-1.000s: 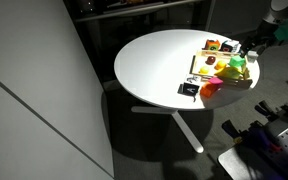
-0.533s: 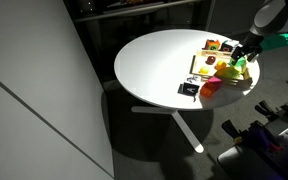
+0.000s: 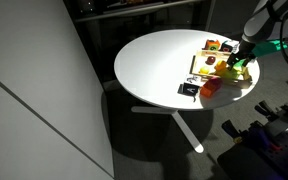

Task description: Put the yellow block on the pink block, put the plushy cube on the left in the crate and then put the yellow block back in the crate

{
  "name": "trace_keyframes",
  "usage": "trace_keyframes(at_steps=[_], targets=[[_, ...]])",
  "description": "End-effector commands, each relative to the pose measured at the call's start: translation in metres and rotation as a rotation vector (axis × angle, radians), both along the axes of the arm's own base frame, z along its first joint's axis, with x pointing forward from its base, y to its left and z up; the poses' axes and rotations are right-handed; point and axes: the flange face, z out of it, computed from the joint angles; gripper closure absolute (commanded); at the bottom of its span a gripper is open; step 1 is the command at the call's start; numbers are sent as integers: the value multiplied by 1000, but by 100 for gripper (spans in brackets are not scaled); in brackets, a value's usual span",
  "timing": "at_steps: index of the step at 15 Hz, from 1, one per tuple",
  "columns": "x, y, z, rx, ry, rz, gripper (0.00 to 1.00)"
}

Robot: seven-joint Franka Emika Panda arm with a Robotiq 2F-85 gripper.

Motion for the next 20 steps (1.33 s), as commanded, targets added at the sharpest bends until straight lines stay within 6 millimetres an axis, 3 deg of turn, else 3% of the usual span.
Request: trace_keyframes(at_steps=[1, 8, 9, 10, 15, 20], targets=[[11, 1, -5, -5, 2, 14, 0], [13, 3, -16, -8, 20, 19, 0], [13, 2, -17, -11, 26, 16, 25], [13, 2, -18, -11, 29, 18, 27], [12, 4, -19, -11, 35, 21, 67], [14, 10, -2, -14, 11, 24, 70]])
